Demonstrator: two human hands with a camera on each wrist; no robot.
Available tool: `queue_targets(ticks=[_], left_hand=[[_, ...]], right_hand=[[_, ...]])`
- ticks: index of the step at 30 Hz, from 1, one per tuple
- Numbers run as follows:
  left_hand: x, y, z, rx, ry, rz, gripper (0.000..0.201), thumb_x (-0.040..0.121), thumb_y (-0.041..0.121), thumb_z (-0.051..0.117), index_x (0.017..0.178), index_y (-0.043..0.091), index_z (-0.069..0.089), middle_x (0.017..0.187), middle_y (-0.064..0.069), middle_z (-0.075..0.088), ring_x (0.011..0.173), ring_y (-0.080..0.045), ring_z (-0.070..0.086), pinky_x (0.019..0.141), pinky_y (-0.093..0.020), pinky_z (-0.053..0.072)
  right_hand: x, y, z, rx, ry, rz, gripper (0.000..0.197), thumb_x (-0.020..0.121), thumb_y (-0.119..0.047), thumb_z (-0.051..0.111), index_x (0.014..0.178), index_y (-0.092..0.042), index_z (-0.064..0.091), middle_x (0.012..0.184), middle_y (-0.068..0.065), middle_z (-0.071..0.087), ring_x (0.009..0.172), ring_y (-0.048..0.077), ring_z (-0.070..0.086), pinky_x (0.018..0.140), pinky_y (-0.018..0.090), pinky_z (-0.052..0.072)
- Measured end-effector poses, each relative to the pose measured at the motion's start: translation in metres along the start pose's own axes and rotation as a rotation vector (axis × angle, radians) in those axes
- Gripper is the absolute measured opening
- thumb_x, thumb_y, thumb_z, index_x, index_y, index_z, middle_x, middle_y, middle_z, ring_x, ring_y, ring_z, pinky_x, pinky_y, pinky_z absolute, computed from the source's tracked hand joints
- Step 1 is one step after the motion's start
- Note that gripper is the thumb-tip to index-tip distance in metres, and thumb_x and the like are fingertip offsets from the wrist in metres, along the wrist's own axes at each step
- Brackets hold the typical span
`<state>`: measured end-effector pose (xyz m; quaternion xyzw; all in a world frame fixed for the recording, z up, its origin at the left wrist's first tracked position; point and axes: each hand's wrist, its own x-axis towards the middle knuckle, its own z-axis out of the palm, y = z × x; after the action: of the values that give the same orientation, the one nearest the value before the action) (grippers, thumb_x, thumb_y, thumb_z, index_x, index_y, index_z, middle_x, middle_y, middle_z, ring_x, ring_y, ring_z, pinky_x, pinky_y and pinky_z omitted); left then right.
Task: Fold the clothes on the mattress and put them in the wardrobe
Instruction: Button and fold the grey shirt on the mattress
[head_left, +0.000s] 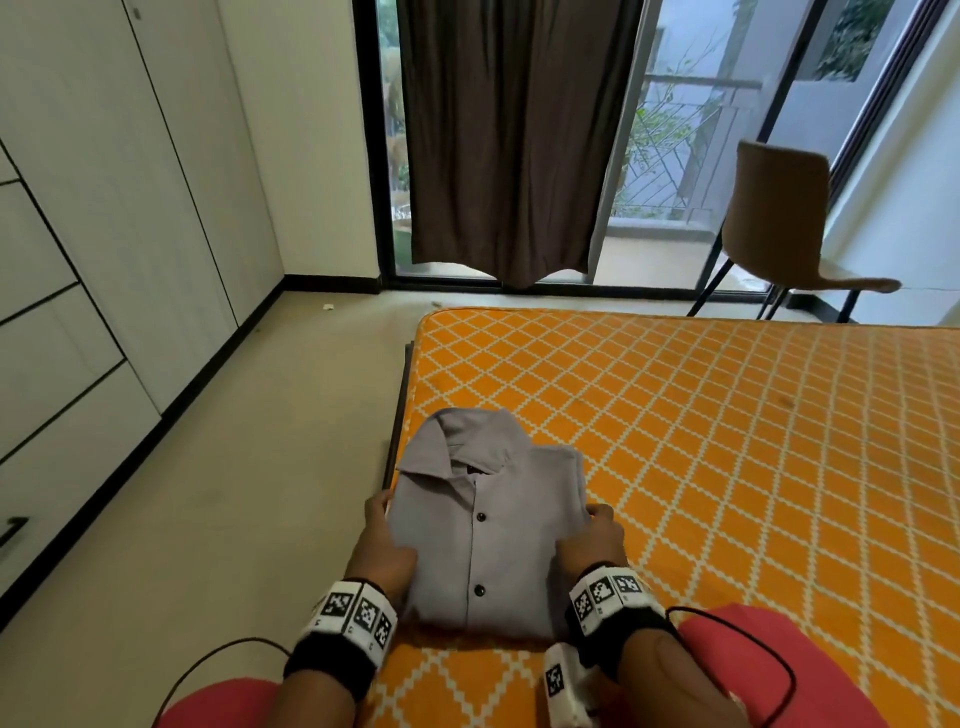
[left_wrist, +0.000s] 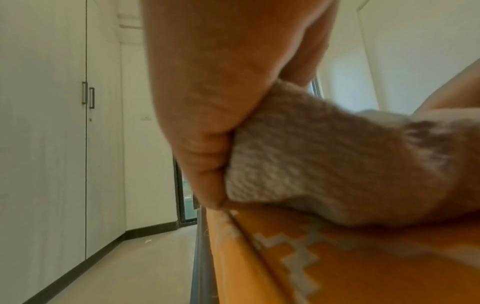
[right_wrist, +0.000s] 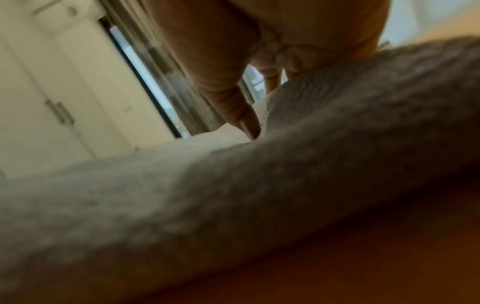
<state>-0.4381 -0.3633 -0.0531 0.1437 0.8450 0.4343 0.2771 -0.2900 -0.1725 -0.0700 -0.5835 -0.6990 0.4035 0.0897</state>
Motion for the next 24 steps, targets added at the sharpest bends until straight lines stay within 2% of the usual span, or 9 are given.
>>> queue_targets(ticks=[4,7,8,11,14,17,20,22,24], left_hand=[[-0.012,0.001,0.003,0.262,-0.15,-0.067,0.073,0.075,0.005,0.056,0.142,0.023,0.032,0.131,-0.02,0.041,0.114,-0.038,0.051,0.09,-0.033,0.048],[-0.022,0.002,0.009,0.249,-0.247,-0.138,0.082,0.055,0.018,0.051,0.136,0.023,0.039,0.125,-0.018,0.046,0.105,-0.034,0.057,0.07,-0.025,0.05],[-0.024,0.001,0.01,0.216,-0.232,-0.144,0.075,0.055,0.02,0.049,0.13,0.024,0.044,0.124,-0.016,0.043,0.103,-0.034,0.056,0.072,-0.026,0.051],[-0.025,0.0,0.003,0.146,-0.073,-0.108,0.028,0.069,0.026,0.059,0.097,0.027,0.055,0.123,-0.009,0.029,0.106,-0.034,0.05,0.096,-0.033,0.047],[-0.013,0.003,-0.011,0.061,0.073,-0.011,0.014,0.068,0.034,0.065,0.079,0.033,0.057,0.123,-0.009,0.047,0.107,-0.032,0.056,0.097,-0.037,0.047],[0.001,0.011,-0.02,-0.157,0.102,0.058,0.012,0.082,0.019,0.069,0.086,0.026,0.061,0.116,-0.012,0.057,0.099,-0.028,0.059,0.084,-0.035,0.049],[0.015,0.017,-0.017,-0.339,0.063,0.077,0.011,0.09,0.008,0.061,0.099,0.015,0.062,0.106,-0.011,0.062,0.095,-0.024,0.058,0.073,-0.03,0.045],[0.021,0.019,-0.011,-0.292,0.022,0.083,0.015,0.089,0.011,0.063,0.105,0.013,0.062,0.107,-0.01,0.062,0.095,-0.021,0.058,0.073,-0.029,0.045],[0.033,0.012,-0.001,-0.197,0.017,0.128,0.024,0.083,0.016,0.069,0.107,0.012,0.065,0.111,-0.012,0.065,0.104,-0.025,0.062,0.083,-0.031,0.048]], right_hand=[[-0.008,-0.001,0.001,-0.315,0.013,-0.143,0.048,0.091,-0.01,0.049,0.137,-0.014,0.037,0.137,0.012,0.037,0.114,0.037,0.052,0.091,0.047,0.05],[-0.012,0.001,-0.007,-0.435,0.011,-0.087,0.048,0.094,-0.017,0.049,0.139,-0.015,0.032,0.139,0.011,0.033,0.12,0.036,0.047,0.094,0.049,0.047],[-0.014,0.001,-0.01,-0.461,0.018,-0.049,0.051,0.094,-0.02,0.051,0.141,-0.016,0.031,0.141,0.011,0.031,0.124,0.036,0.043,0.097,0.05,0.044],[-0.021,-0.007,-0.017,-0.474,0.096,-0.037,0.061,0.087,-0.025,0.06,0.141,-0.023,0.031,0.145,0.009,0.025,0.133,0.035,0.029,0.105,0.053,0.033],[-0.027,-0.029,-0.021,-0.47,0.195,-0.286,0.051,0.084,-0.022,0.056,0.132,-0.026,0.041,0.136,0.004,0.036,0.127,0.03,0.035,0.103,0.049,0.031],[-0.03,-0.056,-0.018,-0.47,0.055,-0.523,0.03,0.088,-0.026,0.051,0.118,-0.031,0.055,0.123,-0.001,0.052,0.116,0.025,0.047,0.102,0.045,0.034],[-0.026,-0.078,-0.012,-0.567,-0.146,-0.652,0.026,0.091,-0.03,0.051,0.115,-0.033,0.061,0.108,-0.003,0.062,0.106,0.022,0.056,0.097,0.042,0.04],[-0.022,-0.083,-0.005,-0.625,-0.214,-0.697,0.026,0.091,-0.03,0.05,0.115,-0.033,0.062,0.1,-0.004,0.062,0.099,0.021,0.058,0.092,0.04,0.043],[-0.015,-0.082,0.006,-0.595,-0.253,-0.728,0.027,0.091,-0.029,0.051,0.116,-0.032,0.06,0.097,-0.005,0.059,0.094,0.02,0.059,0.091,0.041,0.045]])
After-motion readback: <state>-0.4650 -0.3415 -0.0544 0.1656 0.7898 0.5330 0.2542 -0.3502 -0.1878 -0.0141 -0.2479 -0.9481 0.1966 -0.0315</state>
